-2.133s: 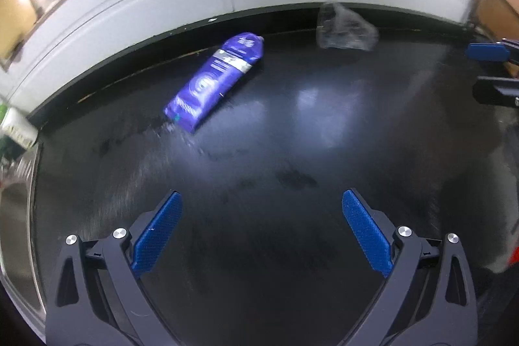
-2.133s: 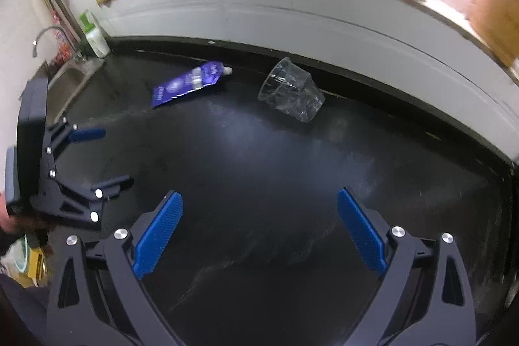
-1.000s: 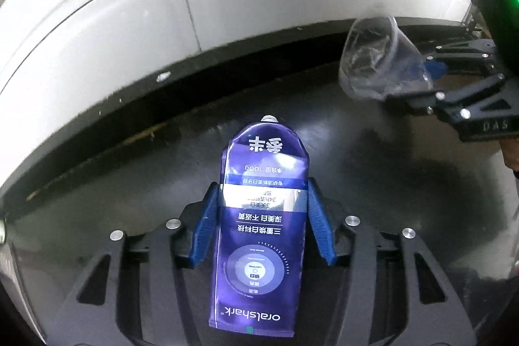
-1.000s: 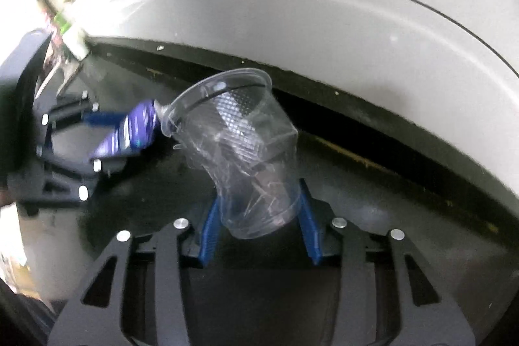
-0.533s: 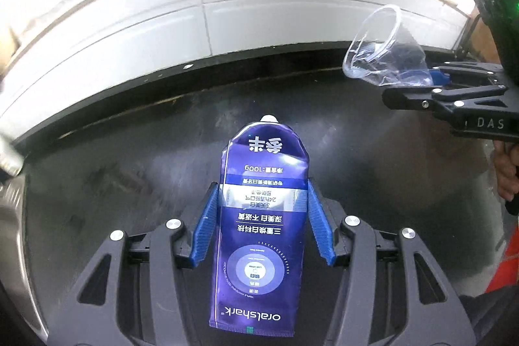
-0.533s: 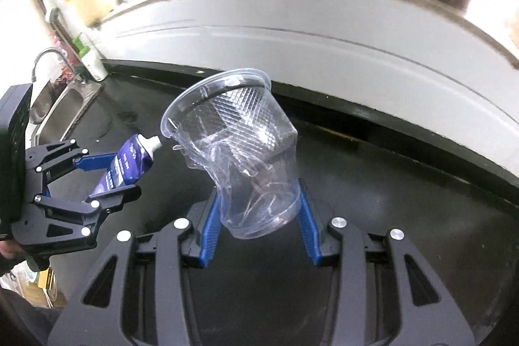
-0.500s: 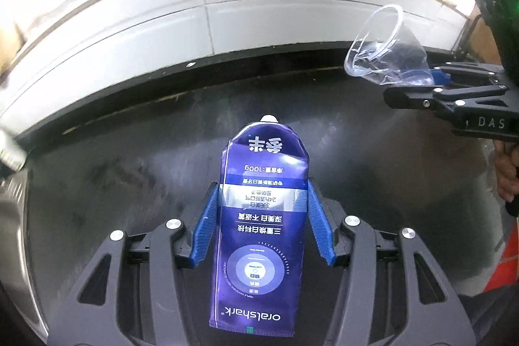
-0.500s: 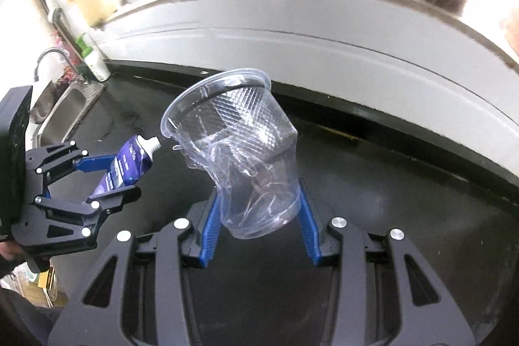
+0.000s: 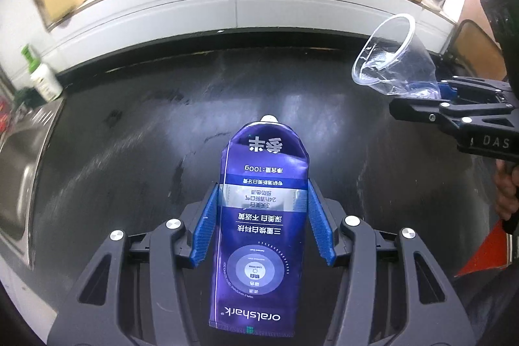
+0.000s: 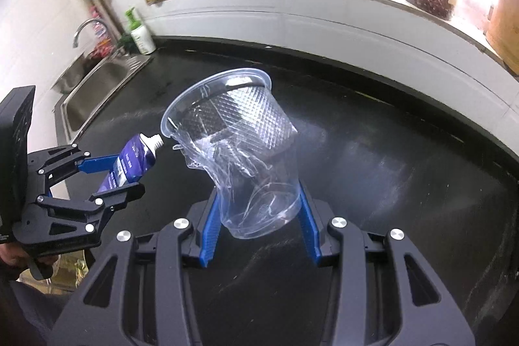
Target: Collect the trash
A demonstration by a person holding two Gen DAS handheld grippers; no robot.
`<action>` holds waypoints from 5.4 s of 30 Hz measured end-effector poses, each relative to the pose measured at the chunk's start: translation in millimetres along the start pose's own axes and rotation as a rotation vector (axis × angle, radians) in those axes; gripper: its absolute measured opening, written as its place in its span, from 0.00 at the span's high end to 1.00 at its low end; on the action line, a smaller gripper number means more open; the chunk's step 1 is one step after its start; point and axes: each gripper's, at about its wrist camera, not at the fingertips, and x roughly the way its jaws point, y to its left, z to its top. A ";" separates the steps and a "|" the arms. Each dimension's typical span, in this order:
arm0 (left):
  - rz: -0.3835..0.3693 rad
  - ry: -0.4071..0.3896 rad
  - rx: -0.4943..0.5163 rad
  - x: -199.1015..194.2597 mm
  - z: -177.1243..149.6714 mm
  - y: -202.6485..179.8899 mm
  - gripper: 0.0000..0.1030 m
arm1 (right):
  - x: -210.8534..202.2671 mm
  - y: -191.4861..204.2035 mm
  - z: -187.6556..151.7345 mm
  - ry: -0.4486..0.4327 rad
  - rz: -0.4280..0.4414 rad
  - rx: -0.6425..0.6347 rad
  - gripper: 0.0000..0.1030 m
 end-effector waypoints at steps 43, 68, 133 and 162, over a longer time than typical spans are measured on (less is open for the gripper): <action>0.521 0.035 -0.860 -175.3 -406.5 236.8 0.50 | 100.0 536.2 -91.8 0.320 0.589 -0.765 0.57; 0.452 0.119 -0.958 -138.8 -476.1 275.1 0.21 | 194.5 604.1 -150.8 0.576 0.520 -0.755 0.17; 0.072 -0.001 -0.038 -68.4 31.8 -30.9 0.06 | -144.0 -42.1 -47.4 -0.089 -0.295 0.385 0.07; 0.077 0.006 -0.056 -67.8 31.6 -22.2 0.06 | -138.5 -34.0 -38.5 -0.078 -0.276 0.364 0.07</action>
